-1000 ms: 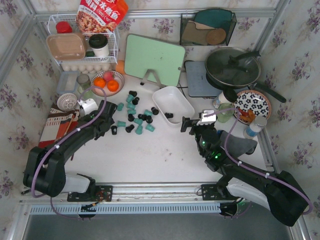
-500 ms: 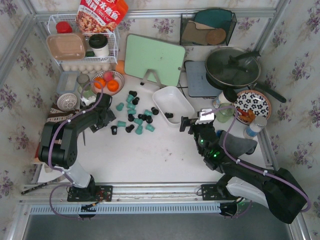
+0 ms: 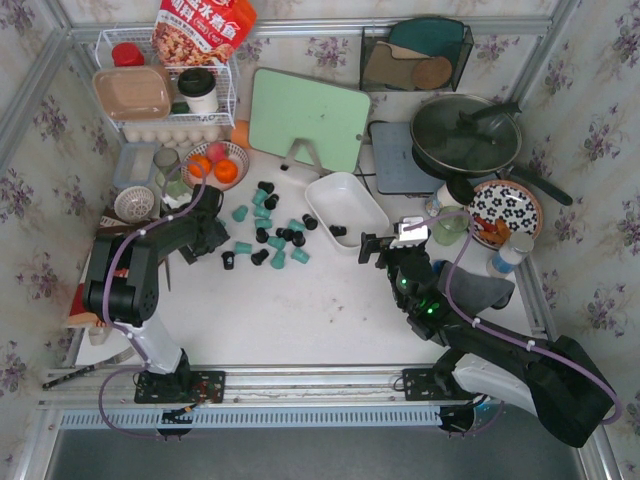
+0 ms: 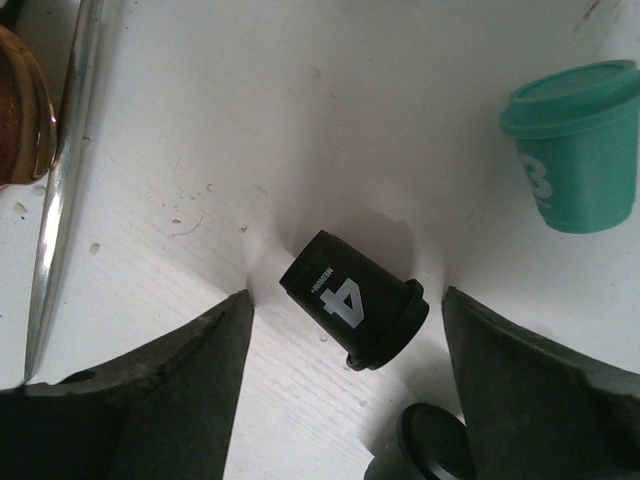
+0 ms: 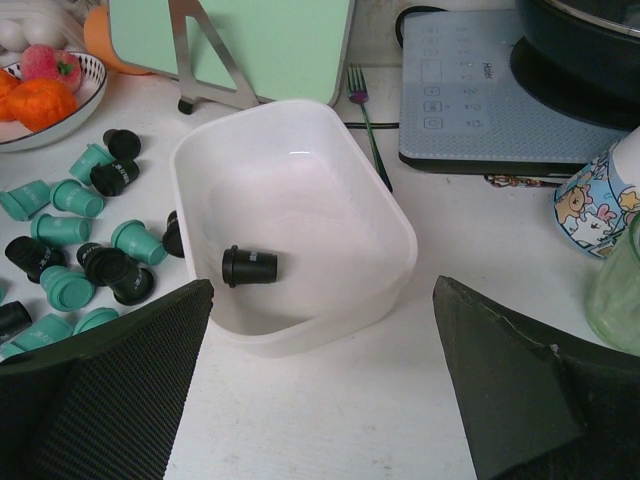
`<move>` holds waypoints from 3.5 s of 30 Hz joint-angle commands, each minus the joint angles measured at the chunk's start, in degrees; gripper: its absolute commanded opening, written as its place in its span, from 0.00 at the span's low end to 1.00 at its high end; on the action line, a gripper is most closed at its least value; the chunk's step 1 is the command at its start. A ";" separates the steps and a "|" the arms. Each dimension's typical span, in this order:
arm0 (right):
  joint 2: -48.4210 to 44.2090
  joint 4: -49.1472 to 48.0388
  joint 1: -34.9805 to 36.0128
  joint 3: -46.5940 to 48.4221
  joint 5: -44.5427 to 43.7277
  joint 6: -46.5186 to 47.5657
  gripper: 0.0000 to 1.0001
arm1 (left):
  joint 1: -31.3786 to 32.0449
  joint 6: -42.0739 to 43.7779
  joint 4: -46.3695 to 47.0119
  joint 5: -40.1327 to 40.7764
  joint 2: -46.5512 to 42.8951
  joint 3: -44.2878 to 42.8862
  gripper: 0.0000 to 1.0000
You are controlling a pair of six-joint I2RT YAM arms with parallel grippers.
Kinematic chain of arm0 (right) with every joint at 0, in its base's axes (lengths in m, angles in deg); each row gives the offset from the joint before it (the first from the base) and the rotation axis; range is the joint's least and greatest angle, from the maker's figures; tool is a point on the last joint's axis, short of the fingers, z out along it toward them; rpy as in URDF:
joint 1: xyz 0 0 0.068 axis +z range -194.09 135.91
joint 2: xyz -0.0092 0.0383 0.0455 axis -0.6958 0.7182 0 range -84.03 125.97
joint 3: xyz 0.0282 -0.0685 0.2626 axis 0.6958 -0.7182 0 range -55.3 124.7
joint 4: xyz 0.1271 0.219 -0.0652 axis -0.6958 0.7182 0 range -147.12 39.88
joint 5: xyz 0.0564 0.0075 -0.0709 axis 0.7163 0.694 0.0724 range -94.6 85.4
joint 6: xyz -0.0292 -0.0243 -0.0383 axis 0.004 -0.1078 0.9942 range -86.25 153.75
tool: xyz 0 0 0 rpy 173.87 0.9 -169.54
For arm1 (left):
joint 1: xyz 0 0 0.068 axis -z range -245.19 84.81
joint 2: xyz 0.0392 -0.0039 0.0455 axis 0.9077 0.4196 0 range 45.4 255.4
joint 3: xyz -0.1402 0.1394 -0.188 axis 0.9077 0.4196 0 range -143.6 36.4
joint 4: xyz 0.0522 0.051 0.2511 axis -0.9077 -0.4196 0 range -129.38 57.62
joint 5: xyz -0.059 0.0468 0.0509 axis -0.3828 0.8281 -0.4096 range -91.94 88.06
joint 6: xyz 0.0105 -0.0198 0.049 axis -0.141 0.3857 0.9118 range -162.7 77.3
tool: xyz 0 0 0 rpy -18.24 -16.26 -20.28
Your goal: Mix the coffee capsules in the storage basket
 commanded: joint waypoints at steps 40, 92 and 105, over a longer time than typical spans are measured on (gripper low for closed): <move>-0.85 -0.30 -0.03 0.16 -1.05 -0.72 1.00 | 25.06 31.25 26.50 -15.61 -17.54 0.66 0.42; 9.43 -0.08 0.25 5.83 20.24 4.47 0.84 | 31.27 21.91 -1.83 14.57 -43.87 18.41 0.76; 25.25 10.81 2.80 21.56 31.59 5.24 0.67 | 31.26 21.97 -0.67 22.34 -54.97 25.31 0.76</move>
